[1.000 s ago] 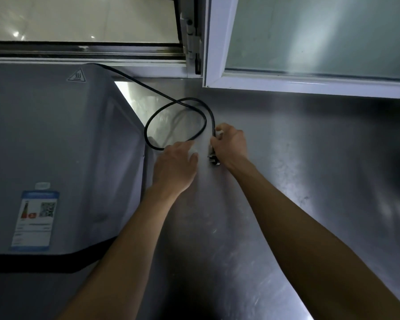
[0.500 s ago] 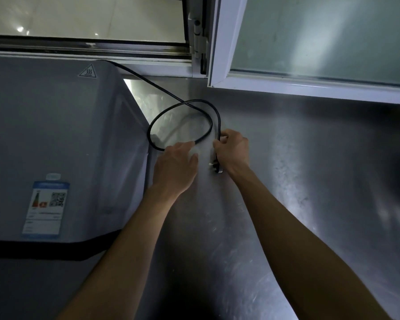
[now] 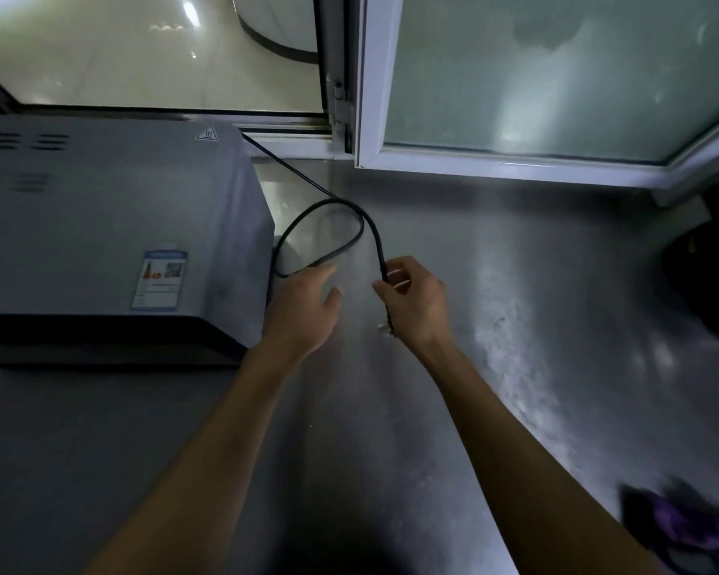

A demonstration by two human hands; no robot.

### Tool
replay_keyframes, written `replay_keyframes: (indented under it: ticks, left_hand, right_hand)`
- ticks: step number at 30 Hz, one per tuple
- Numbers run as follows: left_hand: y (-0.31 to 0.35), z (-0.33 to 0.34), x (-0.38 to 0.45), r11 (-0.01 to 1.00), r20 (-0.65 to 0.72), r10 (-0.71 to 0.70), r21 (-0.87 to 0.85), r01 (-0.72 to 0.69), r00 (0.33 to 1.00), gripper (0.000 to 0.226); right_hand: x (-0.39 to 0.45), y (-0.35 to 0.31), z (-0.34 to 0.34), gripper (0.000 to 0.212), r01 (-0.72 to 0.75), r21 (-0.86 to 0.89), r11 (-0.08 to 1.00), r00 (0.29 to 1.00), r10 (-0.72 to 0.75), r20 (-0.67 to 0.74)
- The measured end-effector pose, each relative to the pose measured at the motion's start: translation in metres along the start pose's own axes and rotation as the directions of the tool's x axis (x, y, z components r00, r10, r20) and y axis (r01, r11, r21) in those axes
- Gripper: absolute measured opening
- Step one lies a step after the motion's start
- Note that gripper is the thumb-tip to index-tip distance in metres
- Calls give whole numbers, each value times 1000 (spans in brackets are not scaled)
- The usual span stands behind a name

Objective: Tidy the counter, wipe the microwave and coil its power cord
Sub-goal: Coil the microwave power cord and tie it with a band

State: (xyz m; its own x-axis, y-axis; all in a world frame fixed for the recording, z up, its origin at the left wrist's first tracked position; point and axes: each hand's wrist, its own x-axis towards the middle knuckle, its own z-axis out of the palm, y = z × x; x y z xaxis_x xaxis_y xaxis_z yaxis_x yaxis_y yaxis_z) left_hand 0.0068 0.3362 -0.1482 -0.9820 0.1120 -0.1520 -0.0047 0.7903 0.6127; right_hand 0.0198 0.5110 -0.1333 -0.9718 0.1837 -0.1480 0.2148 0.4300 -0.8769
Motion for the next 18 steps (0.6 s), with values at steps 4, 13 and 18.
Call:
replay_keyframes:
  ticks: [4,13,18]
  left_hand:
    - [1,-13,-26,999,-9,-8,-34,8,1000,47]
    - [-14,-48,-94,972,-12,65,-225,-66,998,43]
    - [-38,-58,-131,944,-3,44,-326,-43,999,37]
  right_hand:
    - [-44,-8,-1,14,2,57,998,1000,-1,-15]
    - [-143,-20,21,17,-3,18,1000,991,6,-136]
    - [-201,-17,40,16,-16,31,999,981,21,-193]
